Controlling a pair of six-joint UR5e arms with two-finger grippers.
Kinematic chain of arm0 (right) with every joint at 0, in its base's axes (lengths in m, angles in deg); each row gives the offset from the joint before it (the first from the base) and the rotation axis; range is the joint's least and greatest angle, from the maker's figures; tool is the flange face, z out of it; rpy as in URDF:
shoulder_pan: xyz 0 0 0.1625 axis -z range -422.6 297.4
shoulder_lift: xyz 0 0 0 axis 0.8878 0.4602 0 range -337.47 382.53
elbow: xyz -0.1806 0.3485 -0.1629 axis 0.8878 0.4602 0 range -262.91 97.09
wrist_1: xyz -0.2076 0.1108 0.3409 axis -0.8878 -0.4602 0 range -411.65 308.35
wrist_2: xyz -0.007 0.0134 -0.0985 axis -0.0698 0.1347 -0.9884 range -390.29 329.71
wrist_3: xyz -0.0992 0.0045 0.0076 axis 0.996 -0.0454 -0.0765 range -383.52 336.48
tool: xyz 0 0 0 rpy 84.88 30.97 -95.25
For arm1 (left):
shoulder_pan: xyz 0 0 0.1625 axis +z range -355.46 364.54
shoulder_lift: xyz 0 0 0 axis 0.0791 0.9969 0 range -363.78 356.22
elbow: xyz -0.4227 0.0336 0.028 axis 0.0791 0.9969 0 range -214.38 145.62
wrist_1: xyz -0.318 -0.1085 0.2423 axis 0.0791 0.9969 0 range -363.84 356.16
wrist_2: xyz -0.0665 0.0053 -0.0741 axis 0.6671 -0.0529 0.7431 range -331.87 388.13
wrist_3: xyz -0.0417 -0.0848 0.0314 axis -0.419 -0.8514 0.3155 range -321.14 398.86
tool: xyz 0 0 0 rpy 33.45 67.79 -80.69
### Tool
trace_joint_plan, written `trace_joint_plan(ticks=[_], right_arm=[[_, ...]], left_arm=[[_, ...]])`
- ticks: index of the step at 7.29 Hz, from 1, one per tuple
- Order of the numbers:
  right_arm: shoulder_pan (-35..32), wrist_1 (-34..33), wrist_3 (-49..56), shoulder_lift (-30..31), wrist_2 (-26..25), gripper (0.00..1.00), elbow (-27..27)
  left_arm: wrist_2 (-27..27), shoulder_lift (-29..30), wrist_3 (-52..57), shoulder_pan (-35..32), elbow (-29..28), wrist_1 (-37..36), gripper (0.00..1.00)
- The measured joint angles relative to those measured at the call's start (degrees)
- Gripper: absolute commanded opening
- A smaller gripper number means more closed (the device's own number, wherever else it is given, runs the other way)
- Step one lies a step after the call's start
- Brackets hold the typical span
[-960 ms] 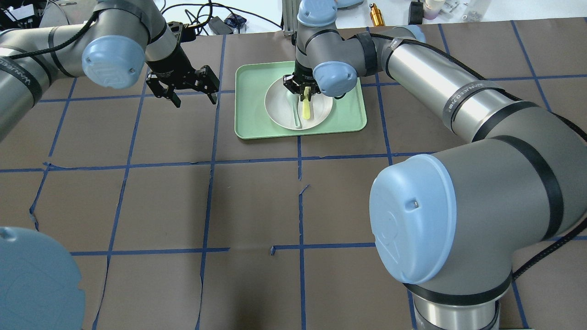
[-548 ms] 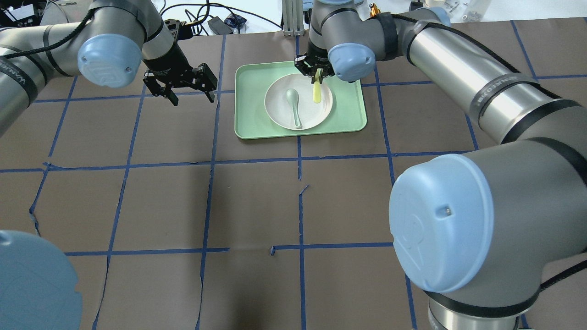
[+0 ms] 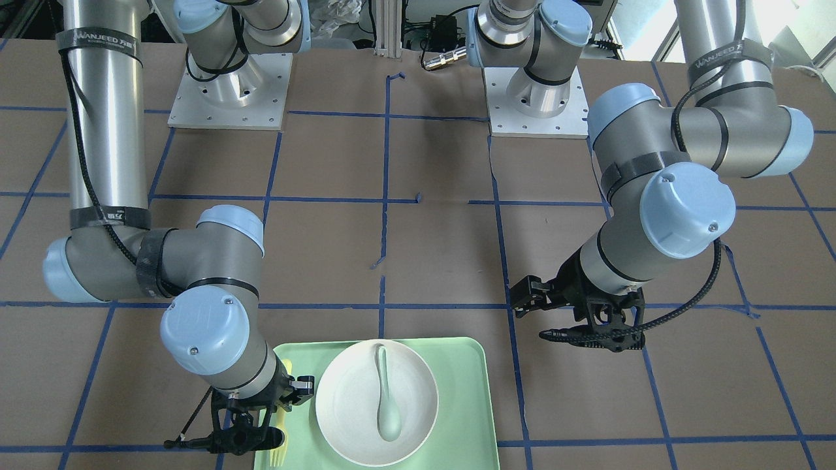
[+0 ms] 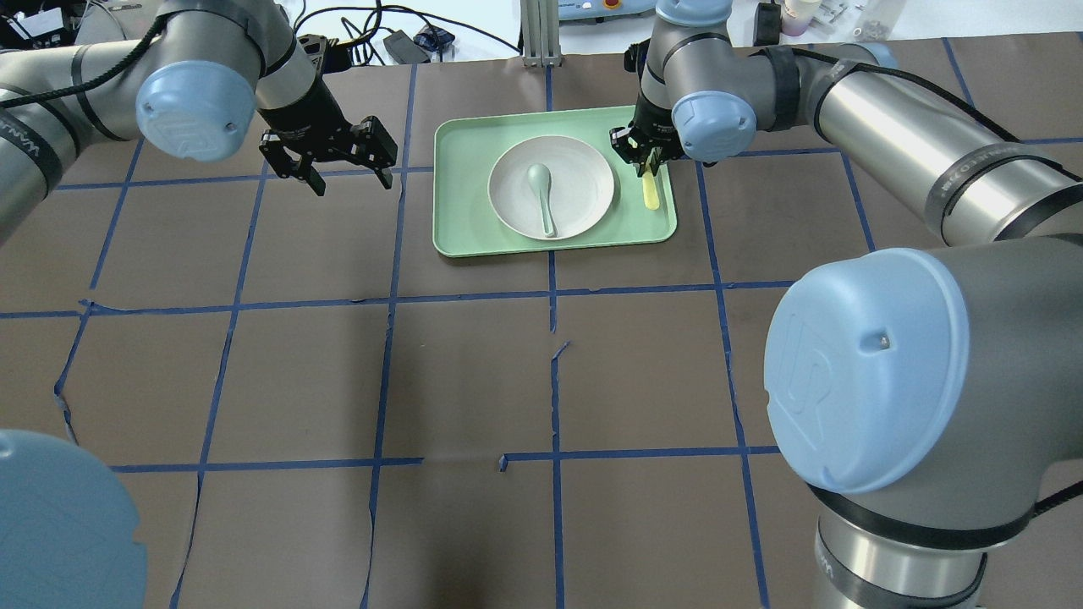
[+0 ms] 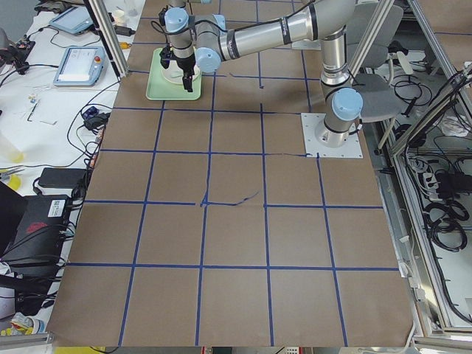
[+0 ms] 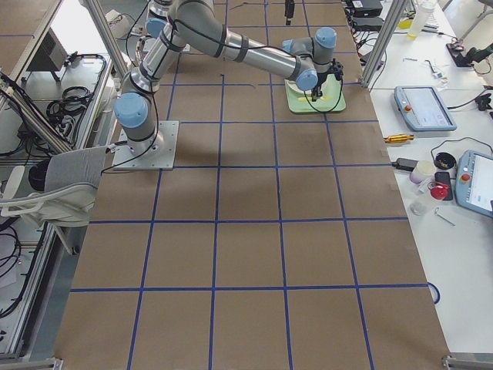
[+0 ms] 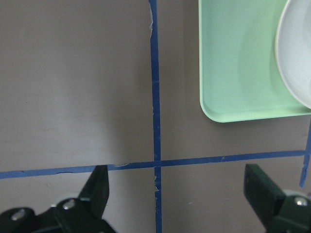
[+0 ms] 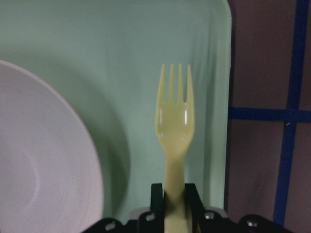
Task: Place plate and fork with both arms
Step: 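Lift the yellow fork and carry it beside the plate on the tray, then lower the fork onto the tray and open the right gripper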
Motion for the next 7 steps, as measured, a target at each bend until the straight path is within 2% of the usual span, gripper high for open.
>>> trace_joint_plan(ticks=[4,5,6,7], right_arm=[[-0.2,-2.0,0.9,-3.3,0.3,0.00,2.2],[-0.2,-2.0,0.9,-3.3,0.3,0.20,2.2],[-0.2,-1.9,0.8,-3.3,0.3,0.73,2.0],[-0.3,-1.9,0.7,-3.2,0.3,0.89,1.8]], left_arm=[[0.0,0.2,0.0,0.0,0.1,0.4,1.00],[0.0,0.3,0.1,0.1,0.1,0.4,1.00],[0.0,0.4,0.1,0.1,0.1,0.4,1.00],[0.0,0.5,0.1,0.1,0.1,0.4,1.00]])
